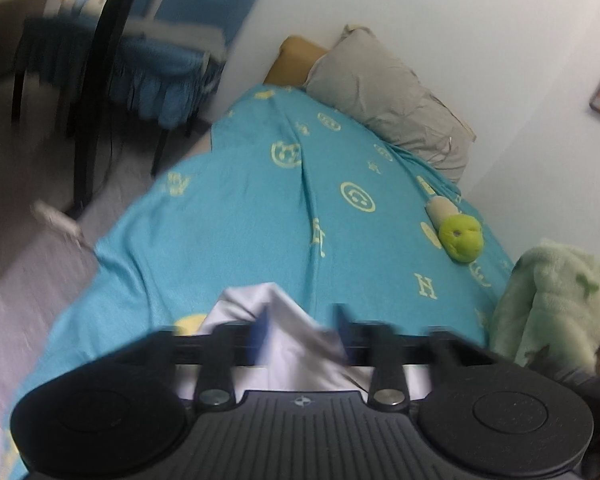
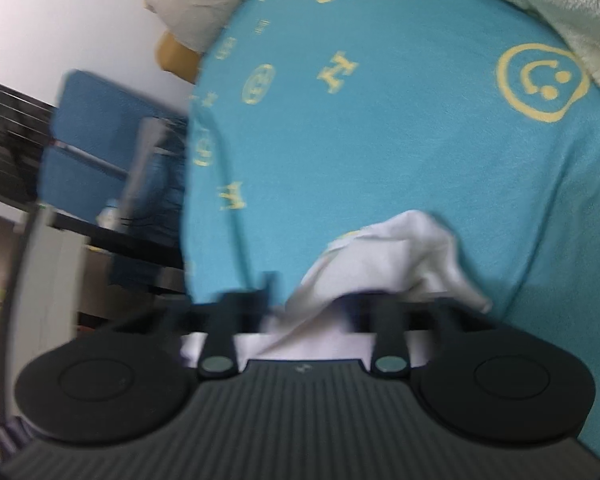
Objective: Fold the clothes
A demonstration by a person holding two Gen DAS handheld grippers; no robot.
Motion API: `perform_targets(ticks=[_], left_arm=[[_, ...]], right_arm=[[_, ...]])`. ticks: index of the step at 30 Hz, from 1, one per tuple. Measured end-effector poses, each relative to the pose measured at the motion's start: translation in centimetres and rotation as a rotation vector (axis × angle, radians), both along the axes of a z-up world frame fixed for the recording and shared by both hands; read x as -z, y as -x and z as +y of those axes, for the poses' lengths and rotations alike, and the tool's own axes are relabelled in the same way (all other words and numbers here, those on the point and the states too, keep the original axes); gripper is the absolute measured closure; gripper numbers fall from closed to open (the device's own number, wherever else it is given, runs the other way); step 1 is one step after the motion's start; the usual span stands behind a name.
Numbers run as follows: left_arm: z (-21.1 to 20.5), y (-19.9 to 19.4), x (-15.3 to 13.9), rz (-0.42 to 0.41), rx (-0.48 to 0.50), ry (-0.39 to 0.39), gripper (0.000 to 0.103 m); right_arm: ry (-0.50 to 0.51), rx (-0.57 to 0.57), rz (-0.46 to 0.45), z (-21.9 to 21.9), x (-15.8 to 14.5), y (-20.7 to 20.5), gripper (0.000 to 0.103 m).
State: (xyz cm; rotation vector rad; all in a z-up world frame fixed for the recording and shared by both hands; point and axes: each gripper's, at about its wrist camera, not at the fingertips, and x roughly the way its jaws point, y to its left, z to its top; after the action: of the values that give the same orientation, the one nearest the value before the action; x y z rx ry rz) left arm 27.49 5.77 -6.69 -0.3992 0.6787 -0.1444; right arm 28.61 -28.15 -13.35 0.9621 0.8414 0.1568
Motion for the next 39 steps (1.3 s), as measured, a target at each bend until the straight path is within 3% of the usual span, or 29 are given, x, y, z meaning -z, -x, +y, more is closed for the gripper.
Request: perform_targets(ticks=[1,2,5,8,9,12,14,15,21,26,30,34,39], left_arm=[[-0.2,0.5,-0.5,-0.022,0.002,-0.026,0.032],[-0.4,1.0,-0.9,-0.043,0.007,-0.048,0.027],[-1.0,2.2,-2.1,-0.078,0.055,-0.076,0.022],[-2.0,2.7,-1.9,-0.067,0.114,-0.137,0.022],[-2.4,2.7,-1.5,-0.054,0.13,-0.159,0.022],[-3.0,2.8,0.1,-0.001,0.161,-0.22,0.022],[-3.2,2.7,1.3,0.04,0.174,-0.245,0.024],[-3.2,2.7,1.7,0.051,0.178,-0.253,0.025],[-3.0,3.0,2.2,0.05,0.17,-0.286,0.026],[-2.9,6.1,-0.1,0.006,0.159,-0.315,0.026],[-3.2,9.9,-2.6,-0.061,0.19,-0.332,0.025],[-3.5,10.5,-1.9,-0.015,0.184,-0.349,0.025],[-3.8,10.7,-0.7,0.07,0.178,-0.374,0.025]], right_arm=[[-0.001,-0.002,-0.036,0.2,-0.7,0.4,0.004],[-0.001,-0.004,-0.071,0.3,-1.4,0.9,0.001],[0.077,-0.067,-0.2,1.3,-3.6,2.3,0.001],[0.217,-0.118,-0.235,2.6,-4.1,2.8,0.005],[0.262,-0.14,-0.23,3.0,-3.8,2.7,0.023],[0.392,-0.195,-0.14,4.4,-1.8,1.2,0.058],[0.471,-0.218,-0.118,5.1,-0.7,0.6,0.074],[0.512,-0.228,-0.108,5.5,-0.1,0.3,0.076],[0.569,-0.227,-0.111,5.8,0.0,1.8,0.074],[0.516,-0.161,-0.142,5.2,-3.0,5.8,0.073],[0.581,-0.179,-0.159,5.9,-4.6,8.7,0.073],[0.612,-0.182,-0.156,6.3,-4.7,10.6,0.073],[0.618,-0.193,-0.073,6.1,-2.7,10.2,0.075]])
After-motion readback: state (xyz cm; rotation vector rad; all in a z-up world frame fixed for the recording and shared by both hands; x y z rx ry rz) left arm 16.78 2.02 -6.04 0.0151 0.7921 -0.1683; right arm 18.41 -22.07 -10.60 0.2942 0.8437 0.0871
